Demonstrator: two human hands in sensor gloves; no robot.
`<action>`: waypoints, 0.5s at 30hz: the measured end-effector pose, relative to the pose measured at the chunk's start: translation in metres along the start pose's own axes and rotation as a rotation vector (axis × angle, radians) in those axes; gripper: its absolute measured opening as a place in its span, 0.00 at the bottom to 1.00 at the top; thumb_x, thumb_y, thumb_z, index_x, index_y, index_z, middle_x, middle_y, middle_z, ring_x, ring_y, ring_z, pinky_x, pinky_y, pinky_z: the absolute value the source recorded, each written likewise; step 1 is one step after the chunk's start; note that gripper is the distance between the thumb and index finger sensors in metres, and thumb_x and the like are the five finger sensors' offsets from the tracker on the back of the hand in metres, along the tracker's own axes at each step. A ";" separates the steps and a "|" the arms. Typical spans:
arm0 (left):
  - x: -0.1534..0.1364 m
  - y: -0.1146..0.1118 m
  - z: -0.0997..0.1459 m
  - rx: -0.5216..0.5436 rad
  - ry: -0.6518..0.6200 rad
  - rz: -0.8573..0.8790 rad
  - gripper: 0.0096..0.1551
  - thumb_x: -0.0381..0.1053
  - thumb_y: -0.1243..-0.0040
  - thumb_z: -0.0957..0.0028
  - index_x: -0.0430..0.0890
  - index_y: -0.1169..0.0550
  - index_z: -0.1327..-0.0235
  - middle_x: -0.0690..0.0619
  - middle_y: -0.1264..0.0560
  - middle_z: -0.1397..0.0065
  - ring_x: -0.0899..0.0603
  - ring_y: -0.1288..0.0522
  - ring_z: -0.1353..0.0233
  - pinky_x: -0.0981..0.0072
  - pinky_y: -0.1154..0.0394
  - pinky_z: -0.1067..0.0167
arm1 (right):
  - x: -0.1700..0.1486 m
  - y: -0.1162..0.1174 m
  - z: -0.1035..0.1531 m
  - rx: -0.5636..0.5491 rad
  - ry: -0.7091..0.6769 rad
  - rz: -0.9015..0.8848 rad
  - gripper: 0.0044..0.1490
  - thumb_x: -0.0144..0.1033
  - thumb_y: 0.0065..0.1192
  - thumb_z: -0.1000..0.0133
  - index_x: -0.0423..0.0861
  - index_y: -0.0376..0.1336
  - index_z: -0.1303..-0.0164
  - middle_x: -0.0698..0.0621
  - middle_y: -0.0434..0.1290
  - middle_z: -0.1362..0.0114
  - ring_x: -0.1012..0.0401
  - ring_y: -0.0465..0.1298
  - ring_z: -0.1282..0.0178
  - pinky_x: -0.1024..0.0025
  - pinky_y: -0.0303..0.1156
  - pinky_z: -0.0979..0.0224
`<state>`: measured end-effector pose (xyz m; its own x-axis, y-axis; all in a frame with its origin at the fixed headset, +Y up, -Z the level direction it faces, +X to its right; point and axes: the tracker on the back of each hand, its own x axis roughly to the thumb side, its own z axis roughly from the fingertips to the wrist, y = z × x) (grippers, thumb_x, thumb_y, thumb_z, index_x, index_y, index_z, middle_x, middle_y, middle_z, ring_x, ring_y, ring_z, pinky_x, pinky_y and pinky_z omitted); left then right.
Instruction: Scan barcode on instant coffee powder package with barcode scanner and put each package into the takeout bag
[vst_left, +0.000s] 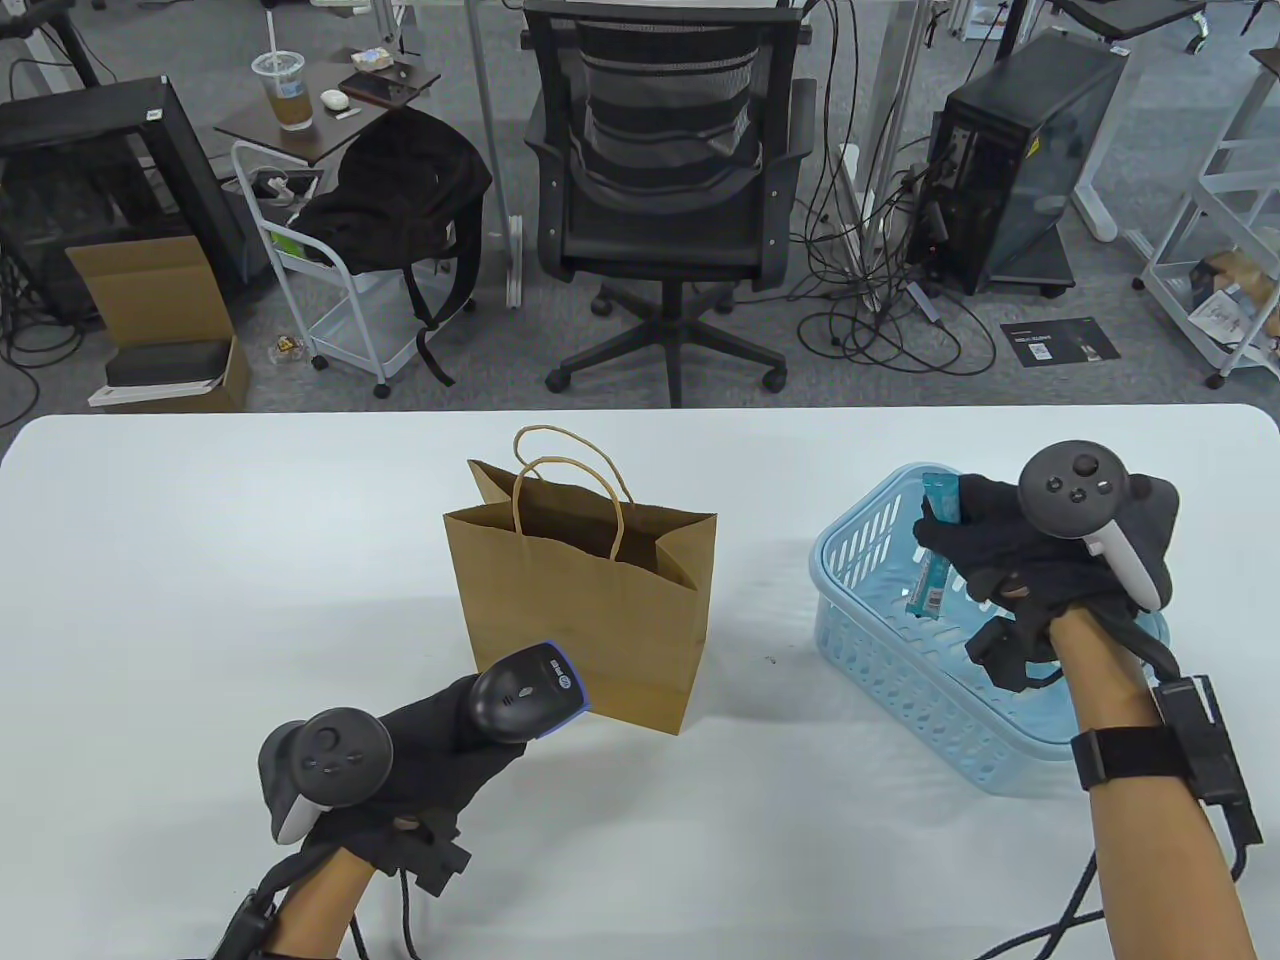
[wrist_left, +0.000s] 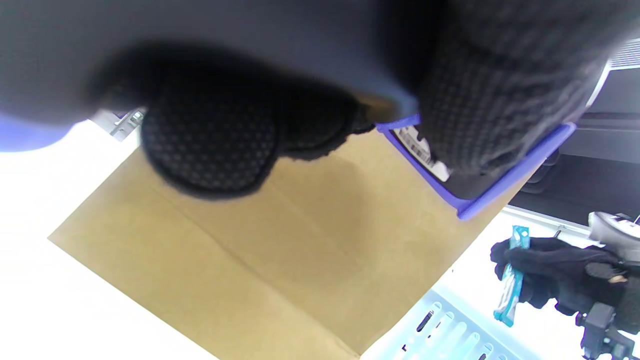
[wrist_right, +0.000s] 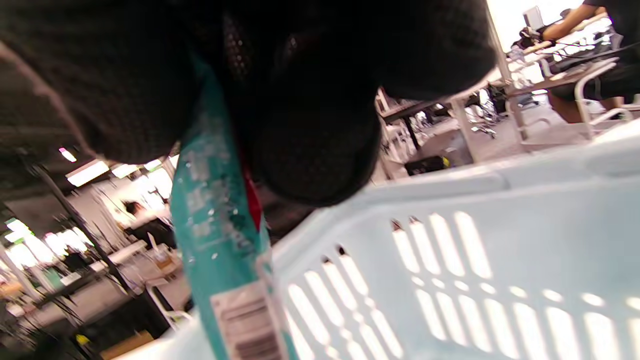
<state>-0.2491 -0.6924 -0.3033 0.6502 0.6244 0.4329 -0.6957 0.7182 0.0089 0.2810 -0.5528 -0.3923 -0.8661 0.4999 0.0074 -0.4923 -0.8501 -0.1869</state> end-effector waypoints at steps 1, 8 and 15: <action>0.000 0.001 0.000 0.003 -0.003 0.001 0.35 0.67 0.29 0.56 0.54 0.24 0.38 0.57 0.16 0.48 0.46 0.11 0.56 0.53 0.18 0.51 | 0.008 -0.006 0.006 -0.036 -0.025 -0.021 0.27 0.55 0.78 0.57 0.60 0.77 0.48 0.54 0.87 0.51 0.62 0.89 0.61 0.68 0.82 0.57; 0.002 0.004 0.001 0.018 -0.018 0.005 0.35 0.67 0.29 0.56 0.54 0.24 0.38 0.57 0.16 0.48 0.46 0.11 0.56 0.53 0.18 0.51 | 0.052 -0.026 0.046 -0.212 -0.144 -0.234 0.32 0.61 0.75 0.60 0.59 0.77 0.47 0.54 0.88 0.52 0.63 0.90 0.63 0.69 0.83 0.59; 0.000 0.003 0.002 0.012 -0.011 0.004 0.35 0.67 0.29 0.56 0.54 0.24 0.38 0.57 0.16 0.48 0.46 0.11 0.56 0.53 0.18 0.51 | 0.096 -0.021 0.082 -0.307 -0.276 -0.345 0.31 0.63 0.67 0.53 0.57 0.75 0.45 0.53 0.87 0.50 0.62 0.89 0.61 0.69 0.82 0.58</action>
<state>-0.2517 -0.6902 -0.3017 0.6443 0.6237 0.4425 -0.7019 0.7120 0.0184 0.2015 -0.5004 -0.3067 -0.6698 0.6442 0.3692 -0.7398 -0.5364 -0.4062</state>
